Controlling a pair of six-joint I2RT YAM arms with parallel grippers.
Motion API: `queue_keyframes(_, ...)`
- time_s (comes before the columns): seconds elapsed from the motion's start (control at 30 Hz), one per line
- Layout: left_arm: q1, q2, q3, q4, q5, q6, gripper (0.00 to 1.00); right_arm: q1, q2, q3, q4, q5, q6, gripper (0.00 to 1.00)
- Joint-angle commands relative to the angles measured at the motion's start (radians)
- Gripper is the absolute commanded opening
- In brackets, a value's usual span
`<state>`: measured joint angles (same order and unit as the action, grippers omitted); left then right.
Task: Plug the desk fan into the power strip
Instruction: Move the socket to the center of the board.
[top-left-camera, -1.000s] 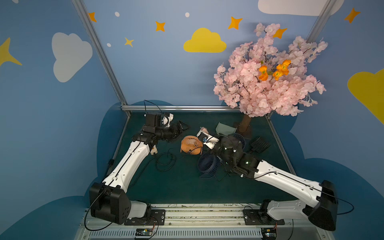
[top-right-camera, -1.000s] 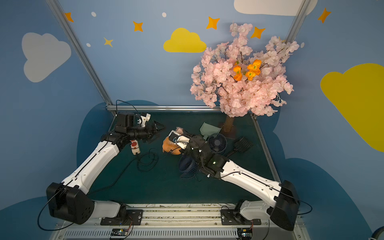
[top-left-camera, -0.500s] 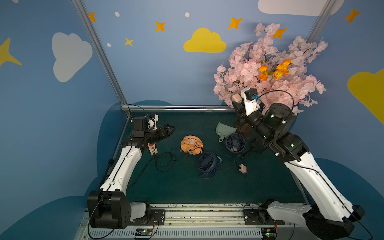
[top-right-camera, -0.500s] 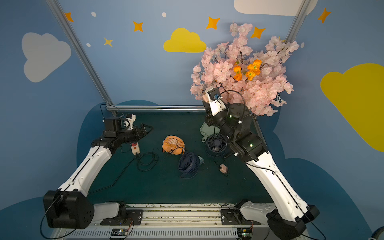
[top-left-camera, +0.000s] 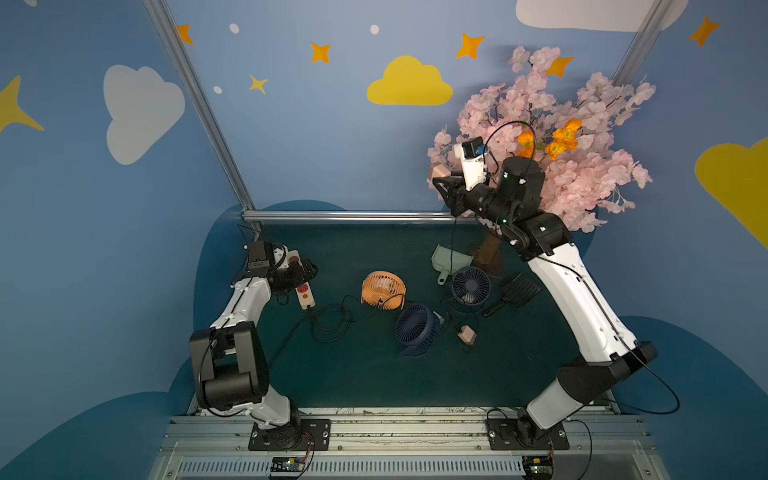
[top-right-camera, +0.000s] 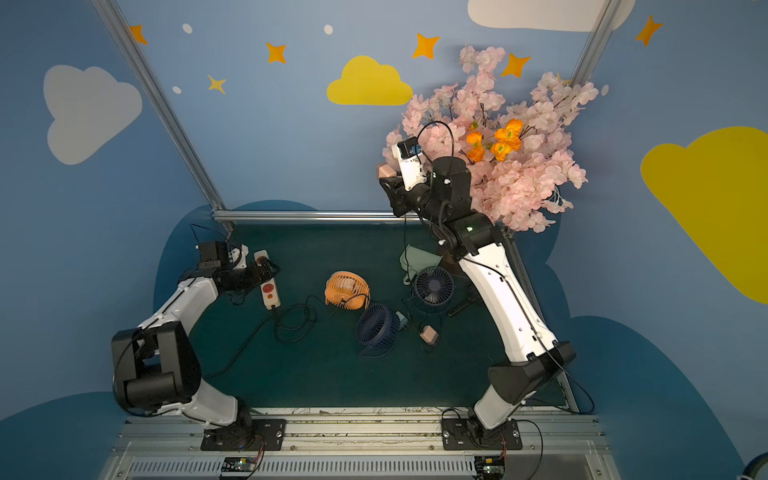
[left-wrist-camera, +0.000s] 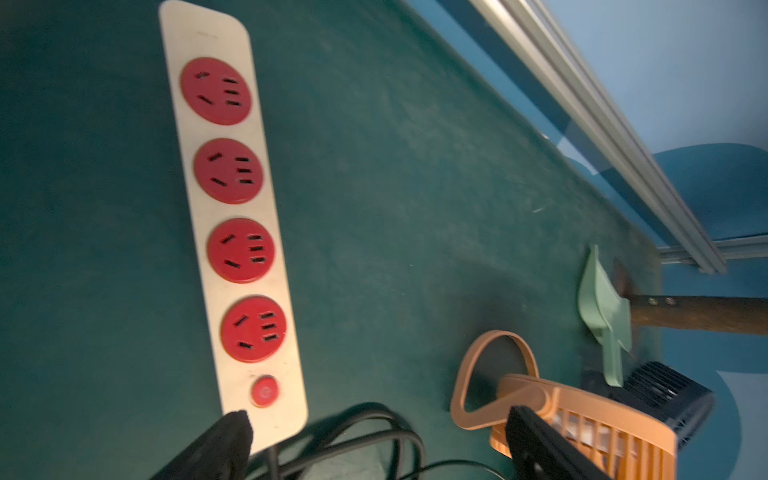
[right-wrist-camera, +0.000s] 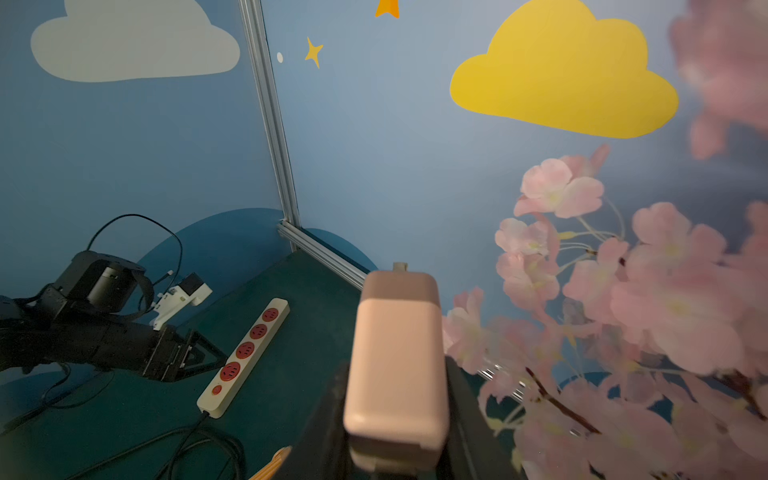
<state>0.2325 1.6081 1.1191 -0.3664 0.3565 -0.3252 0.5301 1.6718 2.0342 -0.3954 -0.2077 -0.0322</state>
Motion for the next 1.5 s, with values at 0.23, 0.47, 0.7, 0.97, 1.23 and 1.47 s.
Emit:
queue_keyframes(0.23, 0.017, 0.224, 0.147, -0.071, -0.085, 0.111, 1.0, 0.14, 0.153, 0.057, -0.112, -0.054, -0.053, 0.02)
queue_keyframes(0.47, 0.001, 0.408, 0.308, -0.149, -0.077, 0.185, 1.0, 0.175, 0.21, 0.067, -0.248, -0.098, -0.011, 0.02)
queue_keyframes(0.7, -0.087, 0.509, 0.399, -0.212, -0.132, 0.269, 0.97, 0.177, 0.218, 0.036, -0.289, -0.103, 0.123, 0.0)
queue_keyframes(0.97, -0.207, 0.473, 0.33, -0.215, -0.115, 0.322, 0.76, 0.181, 0.221, 0.03, -0.392, -0.002, 0.324, 0.0)
queue_keyframes(1.23, -0.315, 0.384, 0.226, -0.254, -0.062, 0.272, 0.71, 0.203, 0.242, 0.04, -0.419, 0.013, 0.518, 0.0)
queue_keyframes(1.47, -0.33, 0.234, 0.121, -0.245, -0.021, 0.191, 0.8, 0.249, 0.358, 0.143, -0.498, 0.048, 0.67, 0.0)
